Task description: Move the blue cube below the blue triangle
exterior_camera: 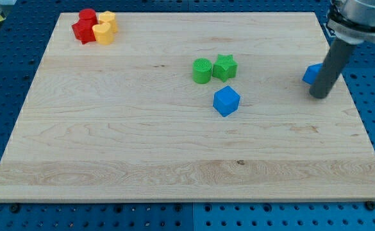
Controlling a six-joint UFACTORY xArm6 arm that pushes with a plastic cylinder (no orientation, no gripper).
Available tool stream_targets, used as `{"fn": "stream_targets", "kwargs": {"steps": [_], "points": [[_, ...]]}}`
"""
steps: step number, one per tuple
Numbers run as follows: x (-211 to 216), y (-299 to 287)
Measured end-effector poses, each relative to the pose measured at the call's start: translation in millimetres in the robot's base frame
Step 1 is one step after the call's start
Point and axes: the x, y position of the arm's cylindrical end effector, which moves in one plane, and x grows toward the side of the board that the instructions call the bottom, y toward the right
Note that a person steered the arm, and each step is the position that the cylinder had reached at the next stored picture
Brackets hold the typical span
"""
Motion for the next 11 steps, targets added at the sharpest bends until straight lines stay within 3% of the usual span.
{"fn": "stream_targets", "kwargs": {"steps": [1, 2, 3, 6, 8, 9, 11], "points": [[47.3, -1.4], [83.4, -41.2], [92.9, -125.3], [87.3, -179.0], [45.7, -214.0], [1.9, -212.2], [-1.3, -151.8]]}}
